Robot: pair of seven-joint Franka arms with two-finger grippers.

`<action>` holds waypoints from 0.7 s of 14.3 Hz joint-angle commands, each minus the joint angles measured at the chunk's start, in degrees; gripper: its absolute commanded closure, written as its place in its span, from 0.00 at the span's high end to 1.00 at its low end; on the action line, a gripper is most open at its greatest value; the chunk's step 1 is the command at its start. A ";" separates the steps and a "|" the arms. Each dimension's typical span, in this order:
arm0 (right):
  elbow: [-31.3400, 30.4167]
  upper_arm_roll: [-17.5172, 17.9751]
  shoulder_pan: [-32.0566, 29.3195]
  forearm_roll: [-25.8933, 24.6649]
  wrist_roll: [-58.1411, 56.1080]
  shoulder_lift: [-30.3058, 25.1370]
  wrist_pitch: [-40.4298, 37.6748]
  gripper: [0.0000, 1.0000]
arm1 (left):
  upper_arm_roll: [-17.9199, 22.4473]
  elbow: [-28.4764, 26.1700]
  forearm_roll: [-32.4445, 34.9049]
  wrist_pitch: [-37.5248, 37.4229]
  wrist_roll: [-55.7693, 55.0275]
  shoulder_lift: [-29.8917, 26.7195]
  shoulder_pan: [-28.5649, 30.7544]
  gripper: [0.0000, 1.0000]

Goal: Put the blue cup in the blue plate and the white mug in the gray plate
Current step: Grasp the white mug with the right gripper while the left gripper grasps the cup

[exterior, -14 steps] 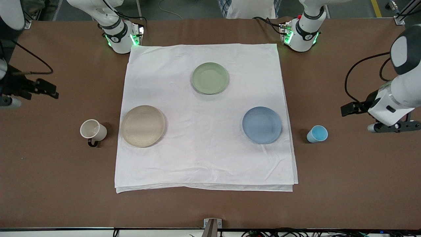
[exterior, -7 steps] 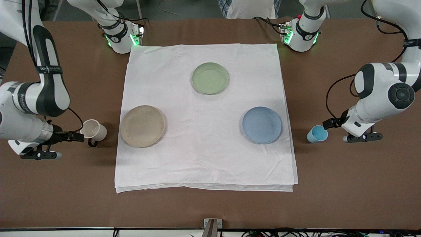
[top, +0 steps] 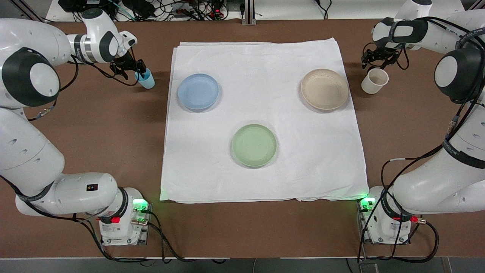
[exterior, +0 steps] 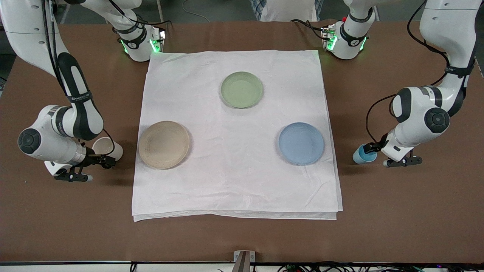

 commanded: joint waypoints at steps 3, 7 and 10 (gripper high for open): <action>-1.41 0.43 -0.54 0.82 -2.33 -1.12 -2.07 0.02 | -0.09 0.52 0.85 1.54 0.22 1.29 0.04 0.12; 1.48 0.52 0.16 0.90 -1.20 -1.82 -6.44 0.00 | -0.27 0.87 0.58 1.37 0.31 0.51 0.48 0.00; 2.55 0.87 4.97 1.25 10.63 -6.55 -14.89 0.00 | -2.71 1.66 0.24 -1.26 -0.56 -2.91 -0.22 0.00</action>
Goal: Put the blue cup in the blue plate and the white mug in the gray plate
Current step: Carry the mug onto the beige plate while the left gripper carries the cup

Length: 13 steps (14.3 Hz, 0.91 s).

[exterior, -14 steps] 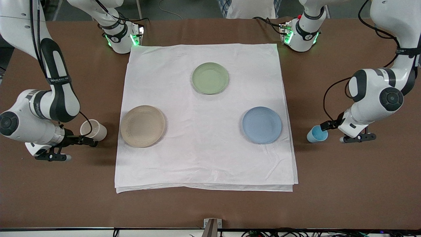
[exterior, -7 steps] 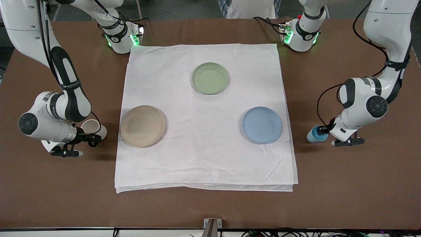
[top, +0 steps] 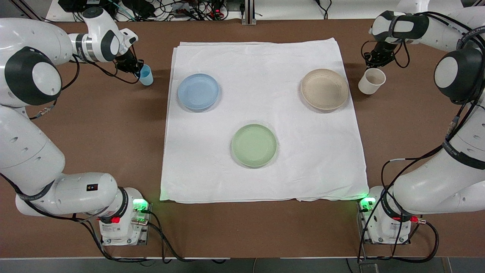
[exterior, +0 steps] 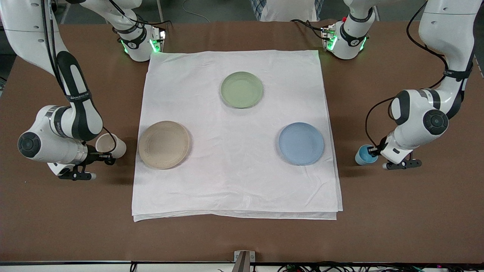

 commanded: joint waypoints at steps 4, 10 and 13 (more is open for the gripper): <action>-5.74 0.26 15.30 1.89 23.87 -9.21 -2.68 0.00 | -12.41 -0.17 0.15 -8.52 -12.10 -6.03 -0.28 0.01; -13.57 0.17 19.90 1.99 24.43 -7.21 11.39 0.01 | -19.12 -1.05 0.42 -8.09 -26.01 -3.84 -2.55 0.01; -12.61 0.17 19.28 1.63 24.16 -6.14 11.31 0.43 | -19.12 -1.40 0.86 -5.37 -30.67 -1.64 -4.14 0.01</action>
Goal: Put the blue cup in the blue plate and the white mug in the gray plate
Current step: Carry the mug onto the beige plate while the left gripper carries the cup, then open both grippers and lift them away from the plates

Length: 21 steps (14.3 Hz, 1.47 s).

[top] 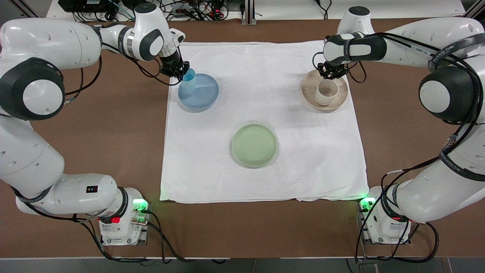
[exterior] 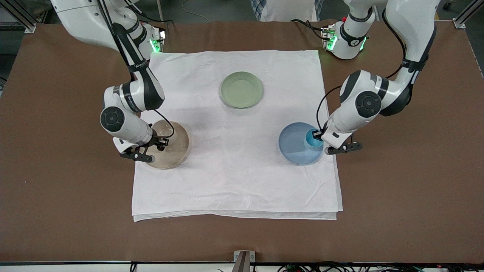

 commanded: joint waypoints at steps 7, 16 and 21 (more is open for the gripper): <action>13.17 -0.46 -3.00 0.59 -2.51 -1.47 -14.86 1.00 | -0.10 0.44 1.74 4.44 -6.12 3.29 -2.31 0.75; 35.51 -0.37 -18.31 -3.80 -27.40 -1.82 -44.07 1.00 | 0.34 25.82 8.58 -26.29 4.57 -3.39 5.86 1.00; 39.76 -0.38 -19.81 -3.81 -27.05 -1.47 -47.61 1.00 | 0.34 33.14 8.25 -39.39 17.76 -10.84 9.73 1.00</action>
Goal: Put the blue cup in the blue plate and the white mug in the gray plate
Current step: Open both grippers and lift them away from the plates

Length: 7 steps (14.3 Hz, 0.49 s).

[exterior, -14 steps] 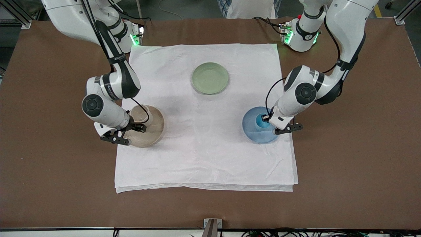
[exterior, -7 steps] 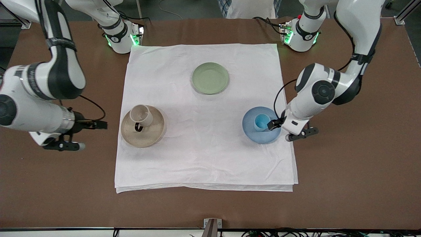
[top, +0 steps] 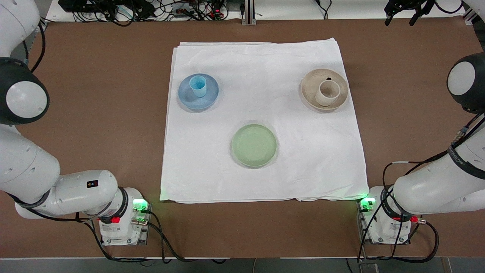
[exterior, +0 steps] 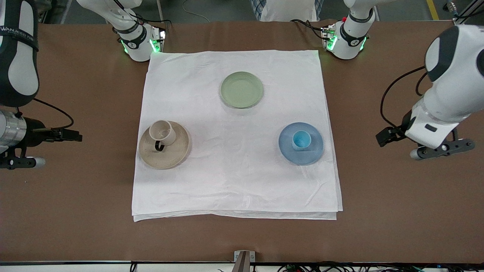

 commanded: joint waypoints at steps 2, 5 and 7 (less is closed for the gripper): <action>0.65 1.21 0.09 -1.32 0.25 -0.53 -0.79 1.00 | 5.51 0.61 -0.31 -8.40 8.52 -7.70 -3.18 1.00; -3.99 1.30 0.63 -1.16 0.25 -7.63 -2.28 1.00 | 14.49 0.61 -4.79 -12.80 16.62 -11.14 -8.73 1.00; -9.27 1.21 0.80 -1.25 0.25 -12.90 -2.11 1.00 | 15.74 0.43 -6.29 -15.61 16.82 -12.72 -9.00 1.00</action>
